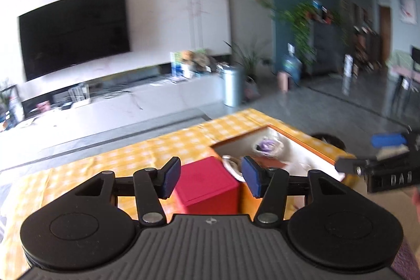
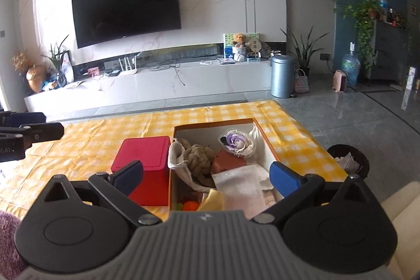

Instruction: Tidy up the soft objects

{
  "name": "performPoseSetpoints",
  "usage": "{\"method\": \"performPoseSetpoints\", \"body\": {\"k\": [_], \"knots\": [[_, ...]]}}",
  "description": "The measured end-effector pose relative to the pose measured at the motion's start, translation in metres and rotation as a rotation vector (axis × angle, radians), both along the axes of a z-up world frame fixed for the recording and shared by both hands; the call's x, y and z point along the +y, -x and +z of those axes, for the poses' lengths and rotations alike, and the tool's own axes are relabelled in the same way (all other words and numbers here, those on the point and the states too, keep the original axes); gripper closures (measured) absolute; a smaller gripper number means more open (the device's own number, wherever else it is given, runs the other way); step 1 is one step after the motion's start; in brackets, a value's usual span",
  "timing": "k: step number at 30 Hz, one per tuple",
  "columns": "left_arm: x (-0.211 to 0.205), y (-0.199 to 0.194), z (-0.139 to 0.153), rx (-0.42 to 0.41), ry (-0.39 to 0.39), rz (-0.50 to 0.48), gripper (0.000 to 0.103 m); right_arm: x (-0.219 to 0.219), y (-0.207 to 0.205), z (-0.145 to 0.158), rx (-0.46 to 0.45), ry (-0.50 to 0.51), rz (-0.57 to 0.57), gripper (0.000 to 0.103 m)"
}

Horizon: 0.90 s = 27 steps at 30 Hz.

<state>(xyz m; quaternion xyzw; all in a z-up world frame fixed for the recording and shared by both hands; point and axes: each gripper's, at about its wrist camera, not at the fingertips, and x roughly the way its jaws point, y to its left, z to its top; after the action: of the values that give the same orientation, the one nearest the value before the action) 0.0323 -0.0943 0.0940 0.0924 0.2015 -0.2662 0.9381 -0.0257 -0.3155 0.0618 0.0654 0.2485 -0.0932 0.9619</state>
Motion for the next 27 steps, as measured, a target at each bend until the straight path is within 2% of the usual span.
{"method": "performPoseSetpoints", "body": {"k": [4,6,11,14,19,27], "knots": [[0.015,0.009,-0.009,-0.066,0.039,0.09,0.013,0.026,0.004,-0.019,0.008,0.054,-0.035,0.003],[0.02,0.012,-0.015,-0.082,0.04,0.129,0.012,0.038,0.007,-0.029,0.012,0.083,-0.051,0.003],[0.025,0.015,-0.036,-0.06,0.005,0.231,0.01,0.051,0.013,-0.051,0.018,0.102,-0.099,0.003],[0.024,0.016,-0.05,-0.037,-0.053,0.227,0.01,0.054,0.011,-0.061,0.047,0.12,-0.139,0.003],[0.027,0.017,-0.067,0.098,-0.084,0.224,0.01,0.057,0.001,-0.081,0.139,0.114,-0.135,0.003],[0.022,0.019,-0.086,0.163,-0.119,0.208,0.01,0.053,-0.004,-0.095,0.179,0.109,-0.144,0.003]]}}
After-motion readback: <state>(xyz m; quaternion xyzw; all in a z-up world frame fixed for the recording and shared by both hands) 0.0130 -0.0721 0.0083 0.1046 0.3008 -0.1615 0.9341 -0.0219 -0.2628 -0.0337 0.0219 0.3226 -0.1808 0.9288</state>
